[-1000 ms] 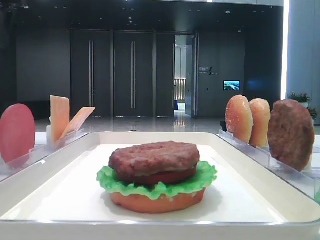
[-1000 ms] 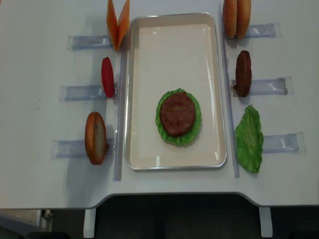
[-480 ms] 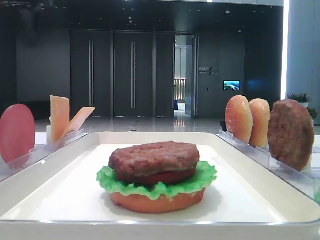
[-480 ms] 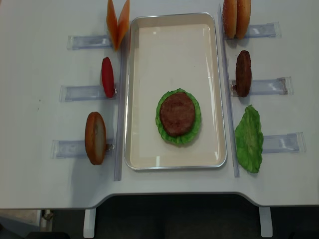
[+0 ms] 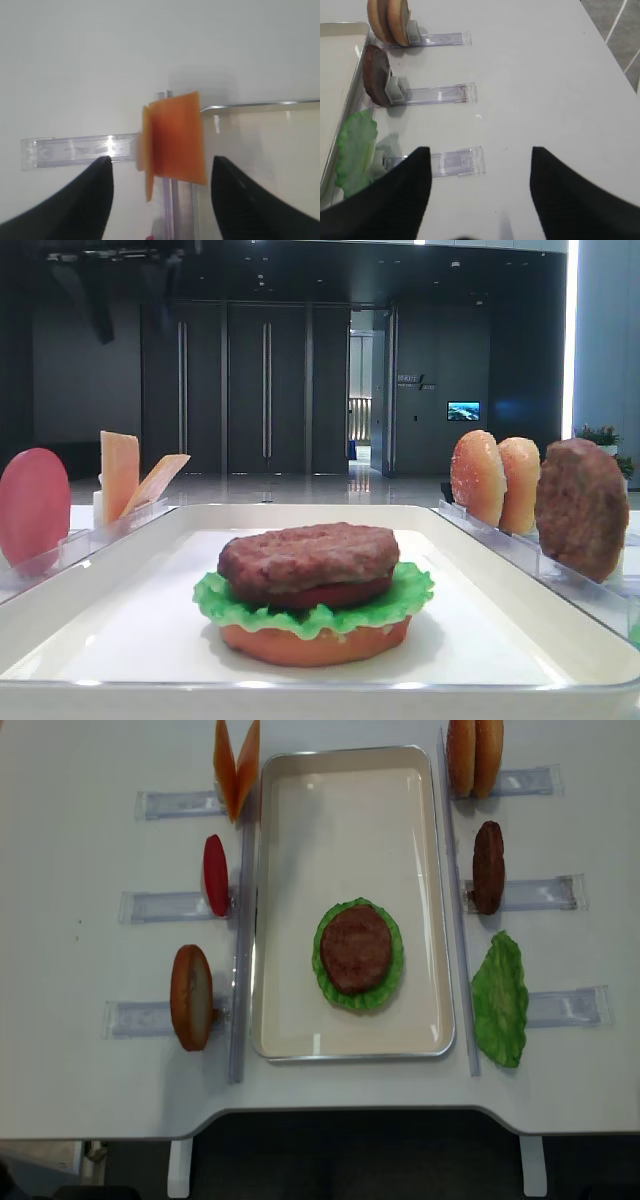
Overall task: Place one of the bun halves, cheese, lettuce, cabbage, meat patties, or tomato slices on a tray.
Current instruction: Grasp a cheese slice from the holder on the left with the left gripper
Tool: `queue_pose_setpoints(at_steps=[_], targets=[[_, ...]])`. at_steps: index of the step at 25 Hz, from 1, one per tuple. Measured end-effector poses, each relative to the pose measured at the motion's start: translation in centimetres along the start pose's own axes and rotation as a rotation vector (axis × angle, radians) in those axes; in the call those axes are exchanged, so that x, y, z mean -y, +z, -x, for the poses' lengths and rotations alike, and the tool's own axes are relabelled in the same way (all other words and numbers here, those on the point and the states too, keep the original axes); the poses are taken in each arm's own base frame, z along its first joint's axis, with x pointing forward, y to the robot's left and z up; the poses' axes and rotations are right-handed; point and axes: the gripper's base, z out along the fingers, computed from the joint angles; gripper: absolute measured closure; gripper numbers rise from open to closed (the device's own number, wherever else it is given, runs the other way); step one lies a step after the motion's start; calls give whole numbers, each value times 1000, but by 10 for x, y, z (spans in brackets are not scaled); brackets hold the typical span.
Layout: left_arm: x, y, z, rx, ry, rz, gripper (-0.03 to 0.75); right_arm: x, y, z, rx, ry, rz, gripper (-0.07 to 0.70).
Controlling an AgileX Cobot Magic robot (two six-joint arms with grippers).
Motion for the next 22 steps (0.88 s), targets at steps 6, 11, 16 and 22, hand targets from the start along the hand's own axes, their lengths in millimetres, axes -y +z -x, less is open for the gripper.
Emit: queue_pose_setpoints(at_steps=[6,11,16,22], targets=[[31,23,-9,-27,18,-17,244,0,0,0,0,0,0,216],[36,39,-12,-56,13,-4,244,0,0,0,0,0,0,216],[37,48,-13,-62,18,4,244,0,0,0,0,0,0,216],[40,67,-15,-77,24,9,244,0,0,0,0,0,0,216]])
